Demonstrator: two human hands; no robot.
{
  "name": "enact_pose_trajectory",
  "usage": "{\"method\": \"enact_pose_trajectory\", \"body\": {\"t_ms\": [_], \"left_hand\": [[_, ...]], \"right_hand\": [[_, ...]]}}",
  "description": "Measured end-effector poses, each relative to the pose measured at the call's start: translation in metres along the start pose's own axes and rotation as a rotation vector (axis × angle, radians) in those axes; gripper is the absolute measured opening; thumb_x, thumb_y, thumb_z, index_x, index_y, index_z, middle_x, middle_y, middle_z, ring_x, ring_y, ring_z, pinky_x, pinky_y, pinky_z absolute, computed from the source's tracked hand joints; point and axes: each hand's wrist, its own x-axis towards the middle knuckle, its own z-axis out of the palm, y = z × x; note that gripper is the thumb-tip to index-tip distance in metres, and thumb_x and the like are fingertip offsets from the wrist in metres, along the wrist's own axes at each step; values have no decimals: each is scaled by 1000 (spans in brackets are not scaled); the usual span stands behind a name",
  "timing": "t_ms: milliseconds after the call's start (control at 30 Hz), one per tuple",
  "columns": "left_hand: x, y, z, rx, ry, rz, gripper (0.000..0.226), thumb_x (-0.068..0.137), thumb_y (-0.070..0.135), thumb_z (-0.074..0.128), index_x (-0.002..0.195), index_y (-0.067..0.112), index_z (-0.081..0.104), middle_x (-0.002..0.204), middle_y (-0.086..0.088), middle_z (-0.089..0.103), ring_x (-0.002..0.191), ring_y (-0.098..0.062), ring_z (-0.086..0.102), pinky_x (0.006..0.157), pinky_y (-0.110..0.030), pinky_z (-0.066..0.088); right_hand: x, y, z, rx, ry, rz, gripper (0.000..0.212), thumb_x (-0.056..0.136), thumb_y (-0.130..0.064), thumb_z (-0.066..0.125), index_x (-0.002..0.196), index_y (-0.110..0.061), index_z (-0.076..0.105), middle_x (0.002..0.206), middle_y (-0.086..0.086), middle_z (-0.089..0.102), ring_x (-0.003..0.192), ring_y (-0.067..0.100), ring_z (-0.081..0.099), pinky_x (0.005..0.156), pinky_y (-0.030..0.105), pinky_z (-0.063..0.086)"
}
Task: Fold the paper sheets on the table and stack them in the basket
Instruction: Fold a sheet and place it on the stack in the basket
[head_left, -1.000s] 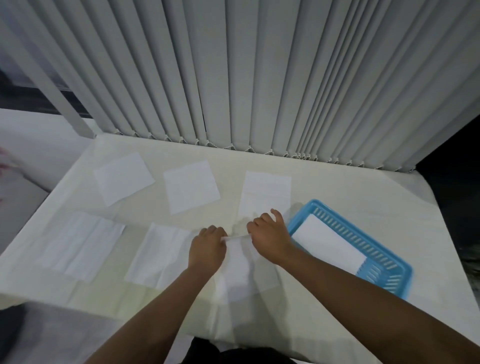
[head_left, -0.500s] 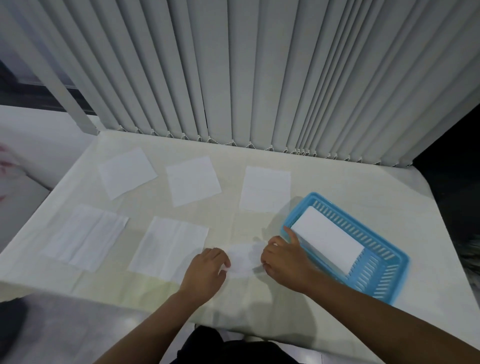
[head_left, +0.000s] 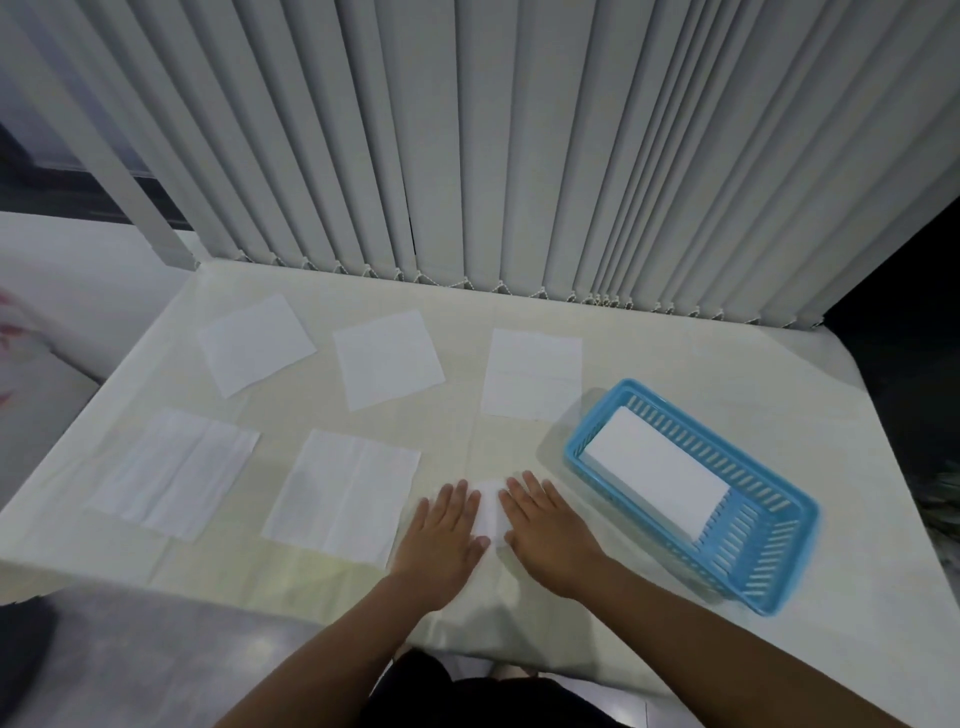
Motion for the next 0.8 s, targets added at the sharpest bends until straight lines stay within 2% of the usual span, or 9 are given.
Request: {"method": "enact_pose_trajectory", "body": {"t_ms": [67, 167, 200, 300, 400, 467, 567, 600, 800], "left_hand": [[1, -2, 4, 39, -5, -29, 88, 73, 57, -26, 149, 18, -8, 157, -1, -13, 149, -24, -5, 114, -39, -7], [0, -9, 13, 99, -8, -85, 67, 96, 49, 0, 144, 17, 34, 150, -8, 36, 132, -29, 47, 104, -47, 34], [-1, -11, 14, 101, -24, -81, 62, 97, 49, 9, 140, 19, 42, 144, -9, 48, 126, -29, 54, 99, -48, 42], [-4, -9, 9, 95, -9, -72, 60, 90, 51, 25, 138, 22, 46, 146, -10, 47, 132, -32, 48, 110, -53, 32], [3, -1, -5, 59, 8, -81, 64, 88, 50, 14, 145, 25, 30, 159, -7, 19, 146, -30, 17, 119, -48, 1], [12, 2, -14, 46, 87, -79, 55, 90, 47, 17, 135, 24, 40, 150, -6, 35, 139, -28, 27, 119, -45, 11], [31, 0, -29, 52, 131, -74, 40, 93, 37, 37, 130, 21, 42, 131, -4, 49, 124, -25, 41, 109, -38, 29], [36, 0, -35, 37, 106, -80, 38, 93, 35, 40, 129, 20, 42, 129, -4, 51, 122, -25, 43, 105, -37, 33], [50, -1, -54, -160, -44, -46, 12, 87, 26, 48, 96, 23, 55, 107, -1, 59, 105, -23, 54, 89, -36, 45]], "right_hand": [[-1, 3, 11, 53, -18, 39, 62, 99, -45, 6, 152, -15, -6, 162, 4, -11, 148, 24, -12, 113, 38, -14], [-5, 8, 16, 48, -13, 70, 85, 79, -58, -18, 152, -17, -7, 161, 3, -13, 148, 24, -11, 113, 41, -14], [-7, 9, 15, 44, -16, 80, 88, 76, -60, -18, 152, -17, -6, 161, 2, -13, 148, 25, -10, 113, 42, -14], [-14, 9, 13, 82, -30, 154, 85, 84, -62, -8, 153, -15, 7, 161, 3, -1, 149, 26, 2, 115, 44, -9], [-21, 12, 23, 87, -93, 206, 75, 97, -56, 5, 139, -10, 47, 148, 9, 45, 134, 27, 45, 120, 43, 9], [-27, 8, 21, 116, -100, 224, 71, 99, -50, 5, 137, -9, 49, 147, 10, 45, 133, 27, 47, 120, 41, 10], [-34, 11, 8, 214, -30, 242, 57, 100, -37, 17, 153, -14, 13, 162, 4, 2, 149, 22, 6, 115, 35, -4], [-34, 13, 4, 272, -45, 242, 56, 101, -33, 24, 153, -16, 11, 162, 2, 1, 150, 20, 3, 116, 32, -3], [-43, 18, -25, 637, 70, 336, 40, 99, -30, 41, 138, -25, 47, 147, -6, 45, 132, 10, 42, 111, 22, 26]]}}
